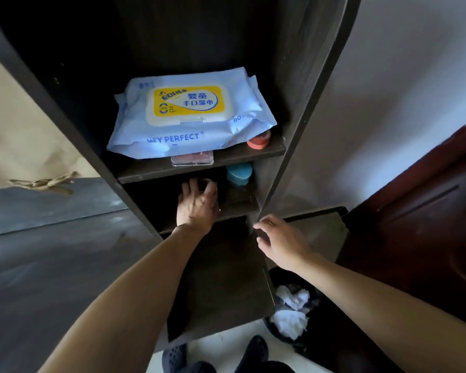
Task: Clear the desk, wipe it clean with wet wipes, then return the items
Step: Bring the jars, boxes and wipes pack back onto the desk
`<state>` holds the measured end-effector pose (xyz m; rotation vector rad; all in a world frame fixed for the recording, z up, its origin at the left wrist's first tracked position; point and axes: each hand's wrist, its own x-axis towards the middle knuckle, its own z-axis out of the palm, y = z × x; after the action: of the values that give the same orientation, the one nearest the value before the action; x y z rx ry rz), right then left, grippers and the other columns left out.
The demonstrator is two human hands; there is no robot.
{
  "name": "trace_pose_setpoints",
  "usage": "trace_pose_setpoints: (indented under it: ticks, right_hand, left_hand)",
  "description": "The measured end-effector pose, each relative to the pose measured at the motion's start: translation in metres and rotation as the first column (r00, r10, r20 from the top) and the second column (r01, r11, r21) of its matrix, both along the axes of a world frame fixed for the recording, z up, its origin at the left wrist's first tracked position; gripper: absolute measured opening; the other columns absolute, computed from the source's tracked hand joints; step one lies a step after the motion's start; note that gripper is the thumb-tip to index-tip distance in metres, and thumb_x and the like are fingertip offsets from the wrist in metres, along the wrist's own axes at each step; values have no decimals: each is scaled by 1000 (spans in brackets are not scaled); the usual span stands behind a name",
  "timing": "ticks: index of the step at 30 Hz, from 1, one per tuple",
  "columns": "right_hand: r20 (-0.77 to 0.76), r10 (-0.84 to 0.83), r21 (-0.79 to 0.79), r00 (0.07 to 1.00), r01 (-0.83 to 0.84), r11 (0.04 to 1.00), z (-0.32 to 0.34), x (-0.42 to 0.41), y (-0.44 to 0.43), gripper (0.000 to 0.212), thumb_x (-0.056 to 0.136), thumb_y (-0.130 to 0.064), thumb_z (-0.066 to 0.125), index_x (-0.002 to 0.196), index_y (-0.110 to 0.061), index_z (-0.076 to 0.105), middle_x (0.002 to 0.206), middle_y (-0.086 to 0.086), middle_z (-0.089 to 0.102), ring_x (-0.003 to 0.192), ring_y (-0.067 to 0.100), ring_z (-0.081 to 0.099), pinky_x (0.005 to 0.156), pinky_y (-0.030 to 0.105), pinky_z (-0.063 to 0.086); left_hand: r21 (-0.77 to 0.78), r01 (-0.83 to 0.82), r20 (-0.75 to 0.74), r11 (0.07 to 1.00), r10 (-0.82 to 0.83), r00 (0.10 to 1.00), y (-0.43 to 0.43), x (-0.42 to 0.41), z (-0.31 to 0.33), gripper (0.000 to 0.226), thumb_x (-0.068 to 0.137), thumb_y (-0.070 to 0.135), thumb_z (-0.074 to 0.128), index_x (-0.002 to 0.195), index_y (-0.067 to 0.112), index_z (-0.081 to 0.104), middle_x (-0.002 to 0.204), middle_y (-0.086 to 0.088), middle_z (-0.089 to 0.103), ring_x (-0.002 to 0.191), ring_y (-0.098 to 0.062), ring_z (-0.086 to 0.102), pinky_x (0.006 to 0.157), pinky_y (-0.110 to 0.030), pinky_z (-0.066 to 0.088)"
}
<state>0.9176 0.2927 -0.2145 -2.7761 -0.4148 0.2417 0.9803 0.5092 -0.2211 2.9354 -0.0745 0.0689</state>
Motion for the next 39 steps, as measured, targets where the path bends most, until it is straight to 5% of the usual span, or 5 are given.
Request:
trace_pose_setpoints:
  ticks: [8, 13, 17, 25, 39]
  right_hand:
    - [239, 205, 23, 949, -217, 976, 16, 42, 43, 34, 82, -17, 62, 115, -13, 60, 115, 4, 55, 104, 26, 54, 72, 42, 54]
    - [210, 84, -240, 974, -32, 970, 25, 87, 81, 66, 79, -30, 64, 137, -15, 38, 140, 12, 36, 126, 34, 33, 100, 48, 37]
    - [173, -21, -364, 985, 84, 928, 11, 99, 91, 85, 75, -39, 68, 144, -11, 26, 143, 16, 33, 129, 37, 30, 104, 45, 28]
    - [380, -28, -98, 924, 70, 993, -10, 60, 86, 61, 67, -14, 75, 123, -19, 52, 128, 9, 50, 112, 33, 45, 84, 45, 45]
    - [75, 35, 81, 997, -41, 996, 4, 9, 130, 57, 75, -26, 73, 122, -30, 41, 121, 4, 43, 97, 27, 58, 72, 37, 53]
  left_hand:
    - [-91, -68, -91, 994, 59, 994, 4, -47, 3, 51, 79, 36, 61, 126, 26, 42, 117, -13, 43, 101, -33, 47, 86, -42, 44]
    - [-116, -44, -96, 992, 33, 995, 13, -86, -2, 54, 78, 33, 65, 126, 23, 42, 118, -9, 43, 102, -29, 45, 89, -38, 45]
    - [-149, -33, -143, 988, 12, 990, 24, -103, -7, 56, 76, 32, 68, 125, 22, 45, 116, -9, 43, 101, -29, 45, 88, -38, 45]
    - [-165, 28, -184, 986, -59, 981, 51, -116, -5, 58, 76, 32, 69, 127, 21, 44, 119, -8, 42, 102, -29, 44, 91, -37, 43]
    - [-130, 67, -183, 989, -91, 979, 106, -151, 8, 62, 75, 31, 68, 130, 24, 41, 120, -6, 41, 106, -27, 42, 95, -35, 42]
